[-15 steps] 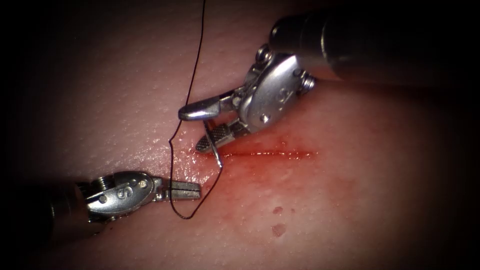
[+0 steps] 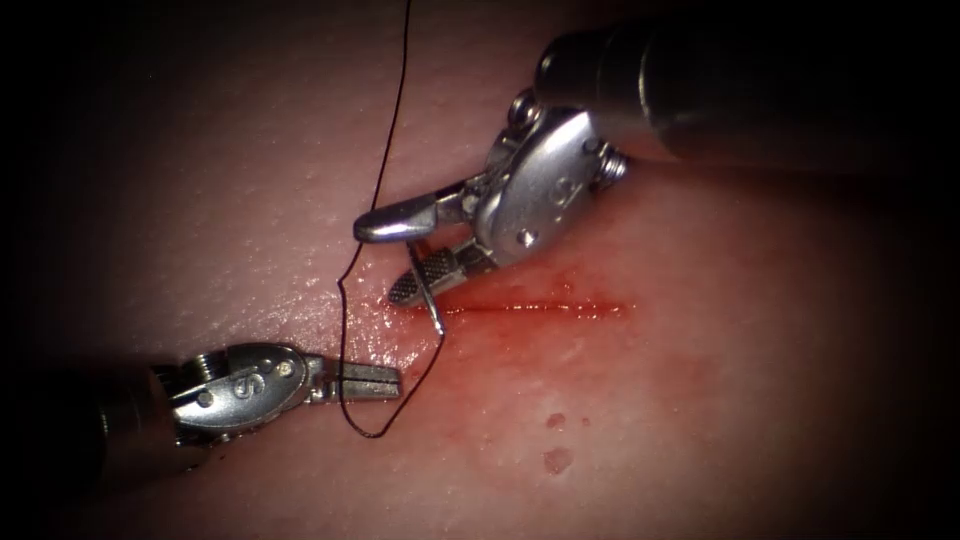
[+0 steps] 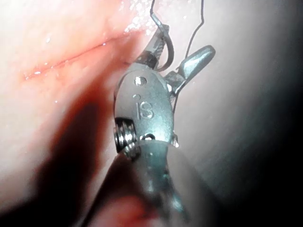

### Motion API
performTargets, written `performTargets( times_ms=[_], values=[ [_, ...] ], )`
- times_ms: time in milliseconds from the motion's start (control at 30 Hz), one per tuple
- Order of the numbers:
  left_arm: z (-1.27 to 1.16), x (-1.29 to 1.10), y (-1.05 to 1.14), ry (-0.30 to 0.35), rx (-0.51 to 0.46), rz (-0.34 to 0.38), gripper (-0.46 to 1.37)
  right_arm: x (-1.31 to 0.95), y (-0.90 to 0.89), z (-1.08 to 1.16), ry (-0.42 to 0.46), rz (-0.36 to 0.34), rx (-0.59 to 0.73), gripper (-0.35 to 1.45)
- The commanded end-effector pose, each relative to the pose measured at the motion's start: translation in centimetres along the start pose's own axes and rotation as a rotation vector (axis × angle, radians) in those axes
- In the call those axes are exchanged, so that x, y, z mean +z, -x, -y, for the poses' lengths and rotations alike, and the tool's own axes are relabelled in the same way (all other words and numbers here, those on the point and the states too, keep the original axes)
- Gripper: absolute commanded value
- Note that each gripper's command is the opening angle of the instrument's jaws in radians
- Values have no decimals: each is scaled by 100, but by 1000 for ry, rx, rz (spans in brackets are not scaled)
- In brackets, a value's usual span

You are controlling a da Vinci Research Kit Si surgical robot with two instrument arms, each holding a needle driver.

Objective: Wound Closure
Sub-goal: Using the right grasper, push the needle through the top of the skin.

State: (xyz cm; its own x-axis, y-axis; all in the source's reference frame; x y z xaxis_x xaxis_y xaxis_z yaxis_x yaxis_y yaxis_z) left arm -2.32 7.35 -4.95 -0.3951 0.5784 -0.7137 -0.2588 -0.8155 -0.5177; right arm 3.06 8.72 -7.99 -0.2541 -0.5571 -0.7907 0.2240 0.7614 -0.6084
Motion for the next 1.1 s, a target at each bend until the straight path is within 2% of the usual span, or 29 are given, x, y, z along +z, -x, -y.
performTargets(
  times_ms=[33, 67, 100, 133, 200, 367, 500, 533, 633, 733, 933, 1100],
  values=[
    [0, 0, 0, 10, 0, 1, -35, 0, 0, 0, -2, 0, 0, 35],
    [0, 0, 0, 10, 0, 1, -35, 1, 0, 0, -2, -1, 0, 34],
    [0, 0, 0, 10, 0, 1, -35, 1, 0, 0, -5, -1, -1, 21],
    [0, 0, 0, 10, 0, 0, -35, 1, -1, 1, -32, 0, 0, -7],
    [-1, 0, 0, 10, 1, 3, -35, 3, -1, 2, -84, 6, -3, -35],
    [-1, -1, 1, 11, 2, 3, -35, 2, -1, 5, -111, 24, -39, -35],
    [-1, -1, 2, 11, 3, 3, -35, -1, 2, 6, -111, 75, -57, -35],
    [-1, -2, 2, 11, 3, 3, -35, -4, 2, 6, -101, 104, -63, -35],
    [-1, -2, 1, 15, 2, 3, -35, -9, 4, 8, -59, 134, -62, -35],
    [0, -1, -1, 12, 0, 6, -35, -16, 5, 11, -42, 209, -83, -35],
    [1, 3, -5, 4, -1, -10, -35, -25, 3, 22, 26, 292, -61, -35],
    [4, 3, -11, -24, 3, -37, -35, -25, 4, 31, 34, 346, -46, -35]
  ],
)
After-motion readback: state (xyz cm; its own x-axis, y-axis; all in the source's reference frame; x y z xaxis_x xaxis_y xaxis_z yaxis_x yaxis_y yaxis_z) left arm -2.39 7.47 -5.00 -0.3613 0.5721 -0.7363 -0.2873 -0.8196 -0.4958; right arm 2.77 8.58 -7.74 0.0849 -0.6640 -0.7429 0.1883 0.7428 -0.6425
